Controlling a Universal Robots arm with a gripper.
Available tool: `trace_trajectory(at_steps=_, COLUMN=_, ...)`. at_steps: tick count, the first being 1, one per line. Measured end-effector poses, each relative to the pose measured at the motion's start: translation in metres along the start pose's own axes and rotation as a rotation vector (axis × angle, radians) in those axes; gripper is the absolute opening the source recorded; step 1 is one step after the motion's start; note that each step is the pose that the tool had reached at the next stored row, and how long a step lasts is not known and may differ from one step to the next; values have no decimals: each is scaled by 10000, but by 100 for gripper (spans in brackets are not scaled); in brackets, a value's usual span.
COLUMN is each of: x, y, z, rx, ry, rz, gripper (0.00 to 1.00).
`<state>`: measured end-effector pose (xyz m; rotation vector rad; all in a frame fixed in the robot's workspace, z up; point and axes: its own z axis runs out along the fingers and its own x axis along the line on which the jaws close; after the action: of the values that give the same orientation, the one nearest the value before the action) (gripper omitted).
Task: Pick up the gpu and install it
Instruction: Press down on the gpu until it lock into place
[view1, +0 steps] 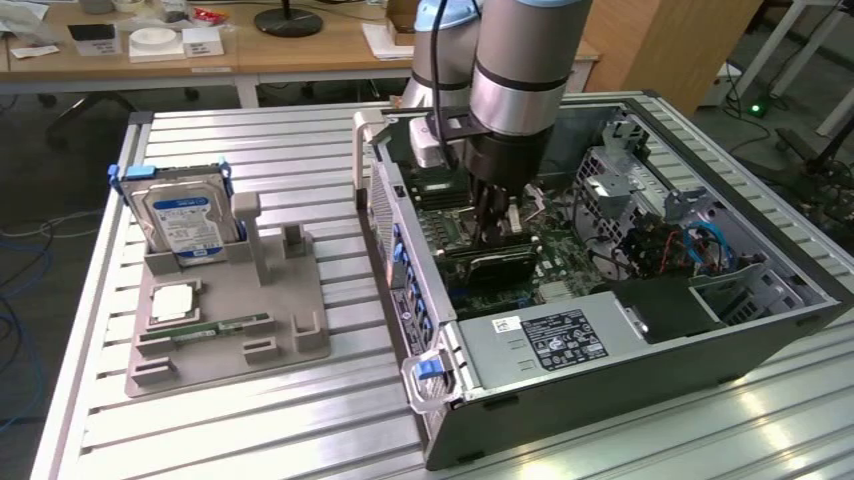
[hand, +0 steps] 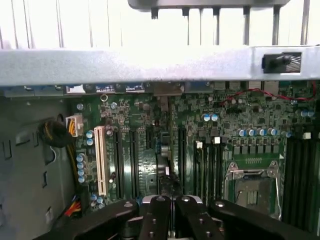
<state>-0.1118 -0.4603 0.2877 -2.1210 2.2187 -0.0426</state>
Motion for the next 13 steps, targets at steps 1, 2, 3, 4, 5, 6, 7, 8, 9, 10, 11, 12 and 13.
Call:
trace_trajectory(at_steps=1, x=0, y=-1, z=-9, rx=-5, ry=-1, rz=0, gripper=10)
trace_trajectory(at_steps=2, x=-1, y=0, z=-11, rx=-16, ry=-2, rz=1, gripper=10)
trace_trajectory(at_steps=3, x=-1, y=2, z=-11, rx=-43, ry=-2, rz=-1, gripper=10)
trace_trajectory(at_steps=4, x=0, y=2, z=-11, rx=-108, ry=1, rz=0, gripper=10)
trace_trajectory(at_steps=5, x=0, y=5, z=-13, rx=-157, ry=6, rz=2, gripper=10)
trace_trajectory(at_steps=6, x=0, y=9, z=-14, rx=-195, ry=10, rz=5, gripper=10)
trace_trajectory(at_steps=7, x=1, y=12, z=-14, rx=-219, ry=11, rz=7, gripper=10)
trace_trajectory(at_steps=8, x=0, y=17, z=-14, rx=-251, ry=10, rz=8, gripper=10)
trace_trajectory(at_steps=9, x=0, y=19, z=-13, rx=-308, ry=12, rz=8, gripper=10)
trace_trajectory(at_steps=10, x=0, y=25, z=-13, rx=-374, ry=15, rz=10, gripper=10)
trace_trajectory(at_steps=11, x=1, y=37, z=-14, rx=-424, ry=17, rz=14, gripper=10)
trace_trajectory(at_steps=12, x=1, y=49, z=-15, rx=-476, ry=20, rz=14, gripper=10)
trace_trajectory(at_steps=13, x=1, y=62, z=-16, rx=-518, ry=22, rz=15, gripper=10)
